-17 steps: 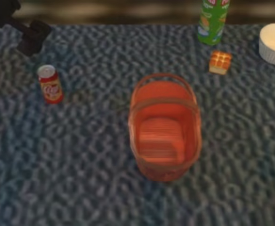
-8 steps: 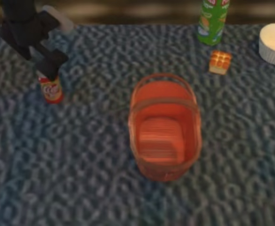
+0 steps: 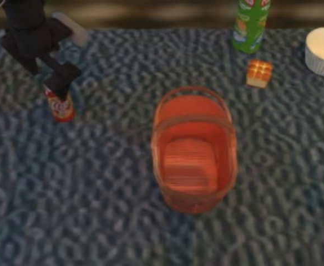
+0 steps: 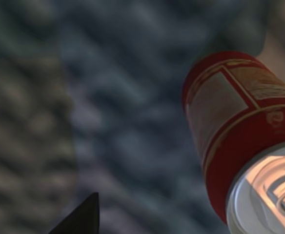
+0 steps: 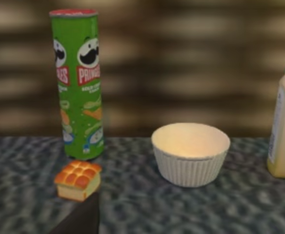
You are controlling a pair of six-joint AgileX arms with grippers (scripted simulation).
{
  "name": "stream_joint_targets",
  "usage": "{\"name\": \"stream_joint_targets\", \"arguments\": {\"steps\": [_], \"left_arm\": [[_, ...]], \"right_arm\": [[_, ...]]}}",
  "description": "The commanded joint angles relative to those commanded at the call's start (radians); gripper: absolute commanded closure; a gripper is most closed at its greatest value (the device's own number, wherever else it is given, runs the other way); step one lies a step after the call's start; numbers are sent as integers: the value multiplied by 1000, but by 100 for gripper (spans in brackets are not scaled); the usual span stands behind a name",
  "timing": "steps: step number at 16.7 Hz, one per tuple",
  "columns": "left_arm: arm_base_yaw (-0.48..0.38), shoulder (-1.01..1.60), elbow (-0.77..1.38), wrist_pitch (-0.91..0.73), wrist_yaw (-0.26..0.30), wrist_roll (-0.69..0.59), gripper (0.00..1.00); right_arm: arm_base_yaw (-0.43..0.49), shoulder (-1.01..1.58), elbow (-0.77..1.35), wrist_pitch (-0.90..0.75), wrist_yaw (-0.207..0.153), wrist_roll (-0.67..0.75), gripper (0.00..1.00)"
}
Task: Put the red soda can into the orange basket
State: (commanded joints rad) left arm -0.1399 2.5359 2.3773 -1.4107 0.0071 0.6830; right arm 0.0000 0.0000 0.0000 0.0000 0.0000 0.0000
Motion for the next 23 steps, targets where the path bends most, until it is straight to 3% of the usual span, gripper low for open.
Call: {"name": "stream_joint_targets", "arguments": {"steps": [6, 11, 23], "left_arm": [[-3, 2, -163, 168, 0, 1, 0], [-3, 4, -184, 189, 0, 1, 0], [-3, 4, -184, 189, 0, 1, 90]], "right_arm": [[0, 0, 0, 0, 0, 0, 0], [0, 0, 0, 0, 0, 0, 0], [0, 0, 0, 0, 0, 0, 0]]}}
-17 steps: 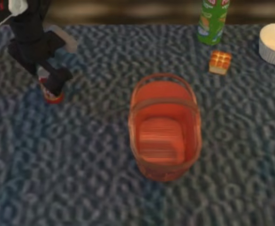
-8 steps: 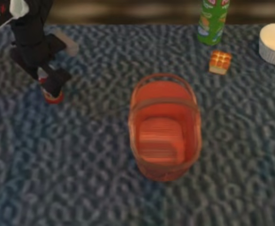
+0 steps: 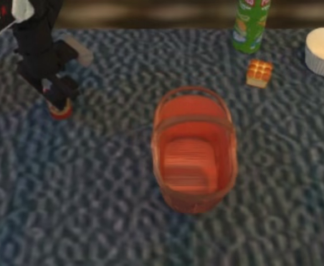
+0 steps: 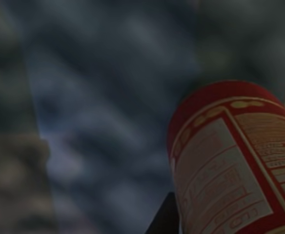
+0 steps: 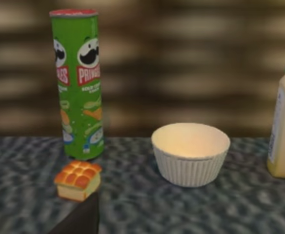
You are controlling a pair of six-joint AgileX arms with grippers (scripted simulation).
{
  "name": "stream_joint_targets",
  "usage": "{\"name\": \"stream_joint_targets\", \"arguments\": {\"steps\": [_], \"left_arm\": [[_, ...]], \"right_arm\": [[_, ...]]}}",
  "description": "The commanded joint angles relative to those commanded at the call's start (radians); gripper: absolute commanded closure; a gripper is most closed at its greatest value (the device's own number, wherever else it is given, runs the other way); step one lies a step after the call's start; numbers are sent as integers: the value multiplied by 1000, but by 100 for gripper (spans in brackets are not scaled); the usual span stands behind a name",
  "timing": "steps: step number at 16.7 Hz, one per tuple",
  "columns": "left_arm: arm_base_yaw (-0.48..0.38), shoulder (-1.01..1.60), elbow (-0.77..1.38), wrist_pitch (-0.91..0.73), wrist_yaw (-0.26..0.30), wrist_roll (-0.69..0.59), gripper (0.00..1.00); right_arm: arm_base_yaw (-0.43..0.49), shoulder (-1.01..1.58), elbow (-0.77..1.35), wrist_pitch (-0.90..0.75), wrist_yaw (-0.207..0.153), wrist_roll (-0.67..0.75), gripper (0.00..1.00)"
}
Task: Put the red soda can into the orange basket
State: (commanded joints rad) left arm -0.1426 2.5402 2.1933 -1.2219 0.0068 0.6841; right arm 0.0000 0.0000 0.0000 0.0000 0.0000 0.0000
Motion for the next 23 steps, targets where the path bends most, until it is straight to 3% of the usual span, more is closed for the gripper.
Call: {"name": "stream_joint_targets", "arguments": {"steps": [2, 11, 13, 17, 23], "left_arm": [[0, 0, 0, 0, 0, 0, 100], [2, 0, 0, 0, 0, 2, 100], [-3, -6, -14, 28, 21, -7, 100], [-25, -41, -98, 205, 146, -66, 100], [-76, -143, -336, 744, 475, -232, 100]], "right_arm": [[0, 0, 0, 0, 0, 0, 0], [0, 0, 0, 0, 0, 0, 0], [0, 0, 0, 0, 0, 0, 0], [0, 0, 0, 0, 0, 0, 0], [0, 0, 0, 0, 0, 0, 0]]}}
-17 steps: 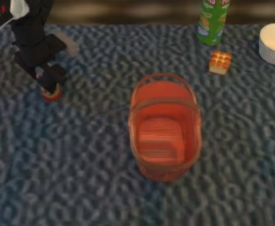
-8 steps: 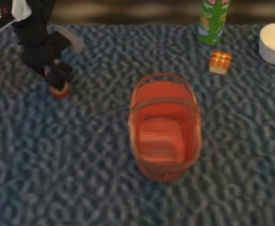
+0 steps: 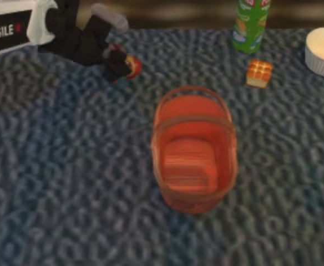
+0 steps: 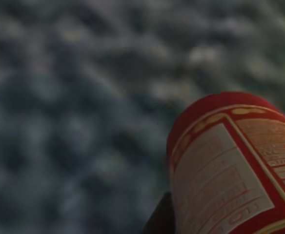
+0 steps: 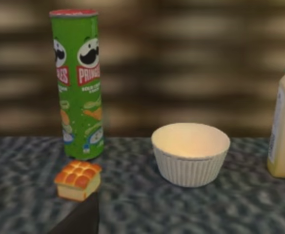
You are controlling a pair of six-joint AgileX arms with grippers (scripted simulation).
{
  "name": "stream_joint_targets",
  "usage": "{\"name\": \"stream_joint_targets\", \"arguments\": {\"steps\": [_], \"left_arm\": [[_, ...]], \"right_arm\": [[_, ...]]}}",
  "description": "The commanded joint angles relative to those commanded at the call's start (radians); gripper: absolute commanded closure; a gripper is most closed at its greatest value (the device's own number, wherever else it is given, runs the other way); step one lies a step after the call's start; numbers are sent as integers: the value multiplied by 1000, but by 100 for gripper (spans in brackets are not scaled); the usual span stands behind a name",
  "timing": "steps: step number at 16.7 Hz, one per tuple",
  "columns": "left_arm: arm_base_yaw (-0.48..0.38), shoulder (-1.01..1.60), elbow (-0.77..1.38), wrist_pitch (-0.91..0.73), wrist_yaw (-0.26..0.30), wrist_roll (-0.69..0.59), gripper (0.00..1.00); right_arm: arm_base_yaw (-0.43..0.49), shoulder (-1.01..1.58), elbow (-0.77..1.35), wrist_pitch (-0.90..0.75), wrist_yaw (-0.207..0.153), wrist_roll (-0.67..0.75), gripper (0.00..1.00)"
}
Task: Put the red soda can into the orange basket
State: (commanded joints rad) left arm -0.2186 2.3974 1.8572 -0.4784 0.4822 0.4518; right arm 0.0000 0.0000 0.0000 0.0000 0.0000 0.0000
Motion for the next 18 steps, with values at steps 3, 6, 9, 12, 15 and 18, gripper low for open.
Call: {"name": "stream_joint_targets", "arguments": {"steps": [3, 6, 9, 12, 15, 18], "left_arm": [[-30, -69, -153, 333, 193, -103, 100], [-59, -146, -308, 655, 384, -206, 100], [-84, -227, -450, 937, 554, -297, 100], [-103, -299, -559, 1136, 687, -365, 100], [-114, -344, -621, 1240, 764, -402, 100], [-116, -352, -631, 1257, 777, -408, 100]], "right_arm": [[0, 0, 0, 0, 0, 0, 0], [0, 0, 0, 0, 0, 0, 0], [0, 0, 0, 0, 0, 0, 0], [0, 0, 0, 0, 0, 0, 0], [0, 0, 0, 0, 0, 0, 0], [0, 0, 0, 0, 0, 0, 0]]}}
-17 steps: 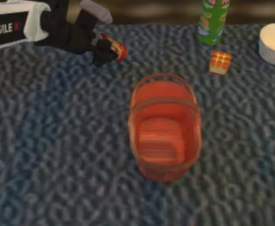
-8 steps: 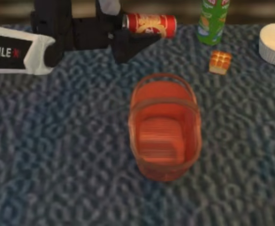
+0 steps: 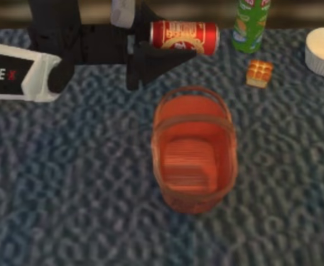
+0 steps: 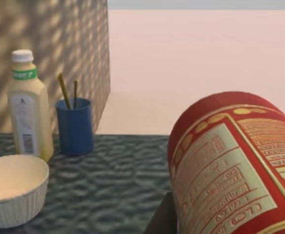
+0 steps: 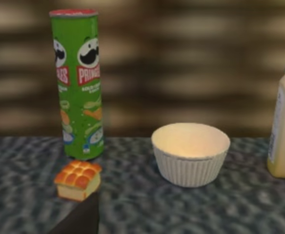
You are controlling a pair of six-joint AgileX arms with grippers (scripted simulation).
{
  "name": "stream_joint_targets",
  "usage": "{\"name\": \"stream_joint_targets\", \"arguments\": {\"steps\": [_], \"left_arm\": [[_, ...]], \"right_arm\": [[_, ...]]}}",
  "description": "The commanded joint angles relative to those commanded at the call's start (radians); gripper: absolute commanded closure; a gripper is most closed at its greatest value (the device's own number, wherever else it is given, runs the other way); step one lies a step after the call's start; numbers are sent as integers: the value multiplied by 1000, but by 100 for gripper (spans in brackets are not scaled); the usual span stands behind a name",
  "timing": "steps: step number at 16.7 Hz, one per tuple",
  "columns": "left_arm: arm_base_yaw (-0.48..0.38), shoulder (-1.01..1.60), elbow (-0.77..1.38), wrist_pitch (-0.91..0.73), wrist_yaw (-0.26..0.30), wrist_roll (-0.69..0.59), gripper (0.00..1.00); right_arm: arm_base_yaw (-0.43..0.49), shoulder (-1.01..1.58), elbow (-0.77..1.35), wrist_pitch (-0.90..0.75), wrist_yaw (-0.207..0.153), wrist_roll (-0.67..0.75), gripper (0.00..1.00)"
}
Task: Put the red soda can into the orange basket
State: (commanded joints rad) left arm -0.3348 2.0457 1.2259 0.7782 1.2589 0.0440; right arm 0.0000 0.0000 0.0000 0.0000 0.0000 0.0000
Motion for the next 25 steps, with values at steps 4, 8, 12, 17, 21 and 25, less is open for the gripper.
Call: {"name": "stream_joint_targets", "arguments": {"steps": [4, 8, 12, 17, 21, 25], "left_arm": [[5, 7, 3, 2, -1, 2, 100], [11, 104, -17, 117, 4, 1, 100], [23, 234, -53, 299, 3, -3, 100], [26, 265, -65, 335, 2, -5, 100], [26, 265, -65, 335, 2, -5, 77], [26, 265, -65, 335, 2, -5, 47]], "right_arm": [[0, 0, 0, 0, 0, 0, 0], [0, 0, 0, 0, 0, 0, 0], [0, 0, 0, 0, 0, 0, 0], [0, 0, 0, 0, 0, 0, 0], [0, 0, 0, 0, 0, 0, 0], [0, 0, 0, 0, 0, 0, 0]]}}
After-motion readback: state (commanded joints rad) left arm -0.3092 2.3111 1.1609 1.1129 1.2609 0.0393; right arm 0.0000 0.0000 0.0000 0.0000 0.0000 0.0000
